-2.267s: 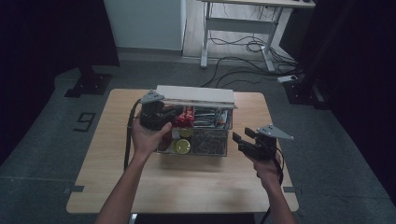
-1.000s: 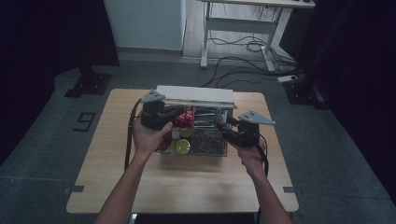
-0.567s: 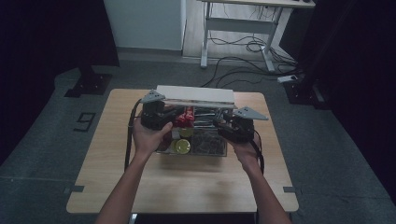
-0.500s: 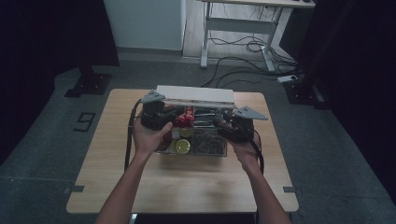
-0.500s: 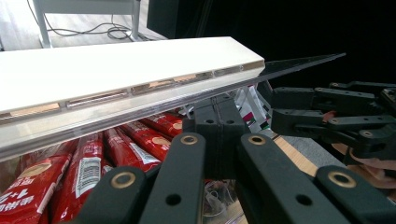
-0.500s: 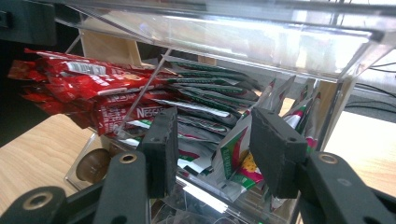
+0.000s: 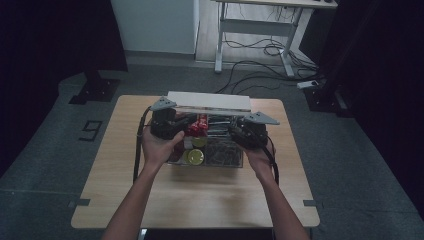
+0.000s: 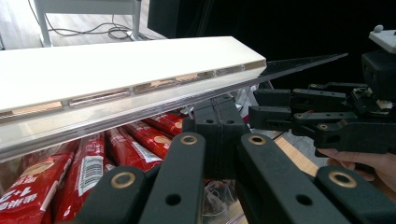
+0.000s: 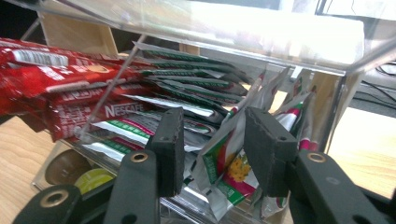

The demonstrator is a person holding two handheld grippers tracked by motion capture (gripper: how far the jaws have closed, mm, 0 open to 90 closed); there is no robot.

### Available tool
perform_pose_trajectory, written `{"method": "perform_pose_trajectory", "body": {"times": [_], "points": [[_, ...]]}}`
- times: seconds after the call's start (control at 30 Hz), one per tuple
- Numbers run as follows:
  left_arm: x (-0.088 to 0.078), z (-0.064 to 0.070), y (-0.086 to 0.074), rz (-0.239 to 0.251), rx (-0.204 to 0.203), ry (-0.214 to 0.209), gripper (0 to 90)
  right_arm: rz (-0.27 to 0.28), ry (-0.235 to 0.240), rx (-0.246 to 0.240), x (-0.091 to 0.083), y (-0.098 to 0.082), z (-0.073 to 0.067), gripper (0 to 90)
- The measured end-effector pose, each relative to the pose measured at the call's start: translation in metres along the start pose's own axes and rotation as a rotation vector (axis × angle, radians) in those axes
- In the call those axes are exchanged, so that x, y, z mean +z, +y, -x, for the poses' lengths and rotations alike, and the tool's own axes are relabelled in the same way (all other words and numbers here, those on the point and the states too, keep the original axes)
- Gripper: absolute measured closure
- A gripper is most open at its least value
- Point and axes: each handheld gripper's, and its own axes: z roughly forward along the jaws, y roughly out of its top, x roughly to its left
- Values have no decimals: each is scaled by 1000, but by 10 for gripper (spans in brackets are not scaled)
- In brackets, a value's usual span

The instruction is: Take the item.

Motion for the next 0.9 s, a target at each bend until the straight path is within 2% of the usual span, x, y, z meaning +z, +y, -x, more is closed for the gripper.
{"method": "perform_pose_trajectory", "body": {"times": [0.23, 0.4, 0.47, 0.57, 0.63, 0.77, 0.9], "points": [[0, 0, 0, 0, 1, 0, 900, -24, -12, -9, 6, -3, 0, 606], [1, 1, -1, -1, 2, -1, 900, -42, -25, -5, 11, -2, 0, 666], [1, 1, -1, -1, 2, -3, 900, -52, -30, -14, 11, -2, 0, 742], [1, 2, -1, 0, 2, -3, 900, -56, -31, -14, 10, -2, 1, 787], [1, 2, -1, 1, 2, -3, 900, -57, -25, 4, 9, -3, 4, 836], [2, 2, -1, 1, 1, -4, 900, -47, -18, 15, 8, -4, 5, 852], [2, 2, 0, 0, 1, -4, 900, -9, -7, 22, -1, -4, 5, 863]]}}
